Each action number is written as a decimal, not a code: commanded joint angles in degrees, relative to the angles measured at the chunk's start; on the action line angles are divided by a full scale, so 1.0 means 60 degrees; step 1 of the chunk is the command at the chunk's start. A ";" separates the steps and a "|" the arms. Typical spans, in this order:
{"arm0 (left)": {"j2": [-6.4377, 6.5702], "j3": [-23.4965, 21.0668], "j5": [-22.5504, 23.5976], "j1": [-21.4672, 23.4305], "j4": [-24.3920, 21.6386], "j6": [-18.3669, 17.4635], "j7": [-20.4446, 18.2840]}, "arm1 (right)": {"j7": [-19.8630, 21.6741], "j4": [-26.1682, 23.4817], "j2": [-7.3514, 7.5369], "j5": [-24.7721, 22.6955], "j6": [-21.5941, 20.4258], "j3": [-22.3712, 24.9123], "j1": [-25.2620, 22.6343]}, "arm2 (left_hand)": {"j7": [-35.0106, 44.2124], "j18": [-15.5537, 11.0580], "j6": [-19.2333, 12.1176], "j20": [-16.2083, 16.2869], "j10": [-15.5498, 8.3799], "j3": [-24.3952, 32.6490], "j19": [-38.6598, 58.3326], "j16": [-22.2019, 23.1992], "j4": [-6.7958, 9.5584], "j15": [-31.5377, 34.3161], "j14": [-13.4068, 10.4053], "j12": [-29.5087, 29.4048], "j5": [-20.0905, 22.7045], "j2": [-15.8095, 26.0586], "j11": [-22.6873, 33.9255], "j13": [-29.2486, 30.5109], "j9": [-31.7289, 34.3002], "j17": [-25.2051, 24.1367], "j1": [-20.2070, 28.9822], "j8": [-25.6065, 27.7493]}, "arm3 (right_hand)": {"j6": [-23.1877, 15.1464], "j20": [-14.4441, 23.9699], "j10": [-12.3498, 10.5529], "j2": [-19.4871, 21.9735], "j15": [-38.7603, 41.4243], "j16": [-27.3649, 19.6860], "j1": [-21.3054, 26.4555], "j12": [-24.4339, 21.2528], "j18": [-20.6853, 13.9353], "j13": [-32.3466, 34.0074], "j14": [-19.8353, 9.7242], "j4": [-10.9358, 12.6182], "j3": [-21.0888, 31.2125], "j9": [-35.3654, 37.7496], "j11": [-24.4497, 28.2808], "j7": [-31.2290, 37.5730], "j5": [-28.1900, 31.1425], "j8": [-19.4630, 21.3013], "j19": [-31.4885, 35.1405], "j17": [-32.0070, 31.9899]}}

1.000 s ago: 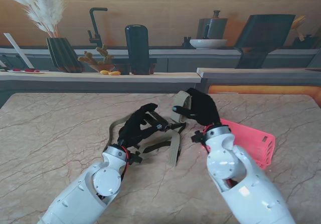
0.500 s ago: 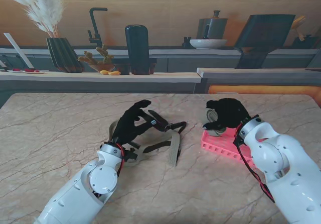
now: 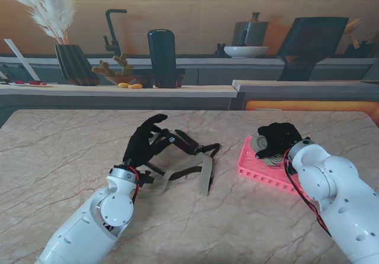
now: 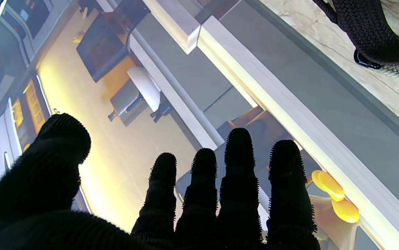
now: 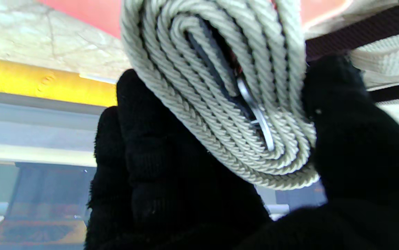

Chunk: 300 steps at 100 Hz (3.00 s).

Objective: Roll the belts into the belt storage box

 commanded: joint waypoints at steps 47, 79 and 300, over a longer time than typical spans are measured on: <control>0.0016 -0.0092 -0.0013 0.0099 -0.0100 0.0233 0.0050 | -0.0693 0.1339 -0.0001 -0.0432 0.0636 -0.1184 0.0561 | -0.0505 -0.0054 -0.0287 0.0288 -0.0138 -0.0452 -0.0197 -0.0086 0.0370 -0.0163 0.0046 0.0175 0.0265 0.0407 -0.0189 -0.0251 0.0263 -0.0157 0.0342 0.0143 | -0.2941 0.1822 -0.0298 0.0900 0.2132 0.0632 0.1854 0.0734 -0.0386 0.1375 -0.0821 0.0946 0.2914 0.0383 0.0727 0.1653 0.1275 0.0478 0.2761 0.1268; 0.0013 -0.0091 -0.0042 0.0076 -0.0061 0.0247 0.0030 | -0.0532 0.1623 -0.0015 -0.0307 0.1386 -0.1653 0.0685 | -0.0537 -0.0050 -0.0286 0.0326 -0.0141 -0.0564 -0.0217 -0.0083 0.0386 -0.0176 0.0035 0.0188 0.0269 0.0436 -0.0202 -0.0257 0.0259 -0.0184 0.0413 0.0170 | -0.2826 0.1885 -0.0231 0.0876 0.2178 0.0627 0.1871 0.0705 -0.0310 0.1365 -0.0752 0.0965 0.2954 0.0386 0.0748 0.1645 0.1288 0.0455 0.2758 0.1226; -0.0056 -0.0076 -0.0099 -0.0053 0.0212 0.0357 0.0234 | -0.0380 0.2679 -0.0163 0.1221 0.3252 -0.2823 0.1175 | -0.0410 -0.0070 -0.0304 0.0391 -0.0127 -0.1095 -0.0145 0.0030 0.0437 0.0052 0.0066 0.0238 0.0399 0.0828 -0.0112 -0.0178 0.0270 -0.0202 0.0892 0.0276 | -0.2399 0.0939 0.0351 0.3134 -0.0098 -0.0162 -0.2153 0.0355 0.0949 -0.0638 0.0428 0.1434 0.0084 -0.1524 -0.0177 -0.1847 0.0314 0.2199 0.0675 -0.0605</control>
